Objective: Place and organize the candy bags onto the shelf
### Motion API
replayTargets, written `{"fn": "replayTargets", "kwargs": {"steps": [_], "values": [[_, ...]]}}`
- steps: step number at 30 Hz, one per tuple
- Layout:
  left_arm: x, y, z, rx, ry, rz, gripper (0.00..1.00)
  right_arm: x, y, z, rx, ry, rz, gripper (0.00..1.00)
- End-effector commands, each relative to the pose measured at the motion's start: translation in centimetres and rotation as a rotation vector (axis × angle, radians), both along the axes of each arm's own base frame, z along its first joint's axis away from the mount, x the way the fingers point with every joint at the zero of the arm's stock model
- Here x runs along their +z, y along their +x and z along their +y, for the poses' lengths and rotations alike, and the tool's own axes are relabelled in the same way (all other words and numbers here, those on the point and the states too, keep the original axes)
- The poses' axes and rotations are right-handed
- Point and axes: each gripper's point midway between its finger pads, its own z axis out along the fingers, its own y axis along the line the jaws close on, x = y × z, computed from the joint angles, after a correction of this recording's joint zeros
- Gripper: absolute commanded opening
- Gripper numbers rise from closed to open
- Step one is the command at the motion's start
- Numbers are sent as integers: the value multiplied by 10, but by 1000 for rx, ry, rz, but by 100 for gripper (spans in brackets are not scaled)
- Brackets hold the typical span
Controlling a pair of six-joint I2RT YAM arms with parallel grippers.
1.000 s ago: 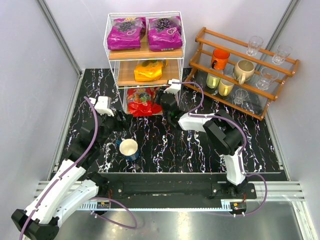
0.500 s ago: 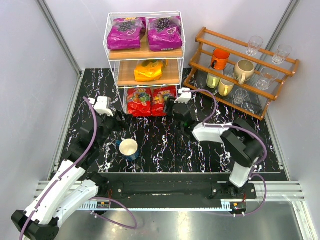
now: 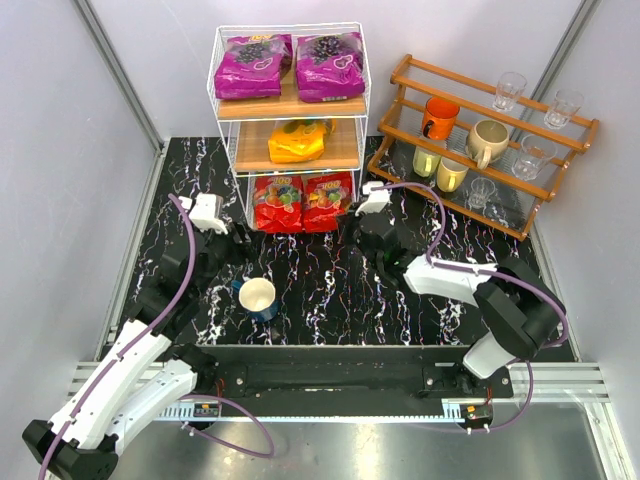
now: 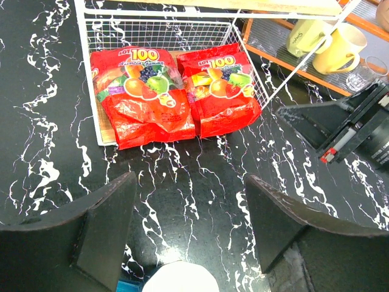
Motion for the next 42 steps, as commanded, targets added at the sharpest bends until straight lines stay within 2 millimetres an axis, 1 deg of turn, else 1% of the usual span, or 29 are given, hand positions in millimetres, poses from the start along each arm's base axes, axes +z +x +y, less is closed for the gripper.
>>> {"fn": "replayTargets", "kwargs": {"steps": [1,2,3,5,6,8,9,10,12,13,15,20,22,23,24,27,33,38,42], "values": [[17,2,-3,-12,-24,-40,75,-36,-26,14,101,37,149,0],[17,2,-3,-13,-26,-41,75,-40,-26,15,100,48,160,0],[16,2,-3,-12,-25,-38,75,-51,-27,18,105,51,189,0],[17,2,-3,-12,-26,-40,75,-58,-25,20,99,53,209,0],[17,2,-3,-13,-25,-38,75,-68,-23,21,89,42,227,0],[16,2,-3,-12,-21,-37,75,-69,-17,26,87,40,228,0],[16,1,-2,-10,-18,-36,75,-80,-15,27,82,27,245,0],[16,2,-1,-6,-16,-37,75,-78,-10,33,84,32,238,0],[17,1,1,0,-12,-39,75,-82,-3,39,82,24,240,0],[16,1,2,4,-10,-40,75,-81,0,41,77,30,230,0],[16,1,3,8,-7,-41,75,-83,8,40,45,31,218,0],[16,1,2,7,-8,-37,75,-77,26,32,-46,27,152,0],[15,2,1,4,-7,-34,75,-76,33,33,-55,21,140,0],[16,2,1,3,-8,-37,75,-79,34,35,-48,4,137,0],[17,2,1,4,-8,-37,75,-76,37,38,-46,5,128,0],[17,2,1,3,-10,-36,75,-77,41,42,-38,-4,121,0],[16,2,1,6,-17,-34,75,-79,49,35,-69,-16,105,0],[17,1,1,5,-20,-34,75,-84,60,26,-99,-25,103,0],[17,1,1,5,-20,-34,75,-82,68,23,-107,-21,94,0]]}}
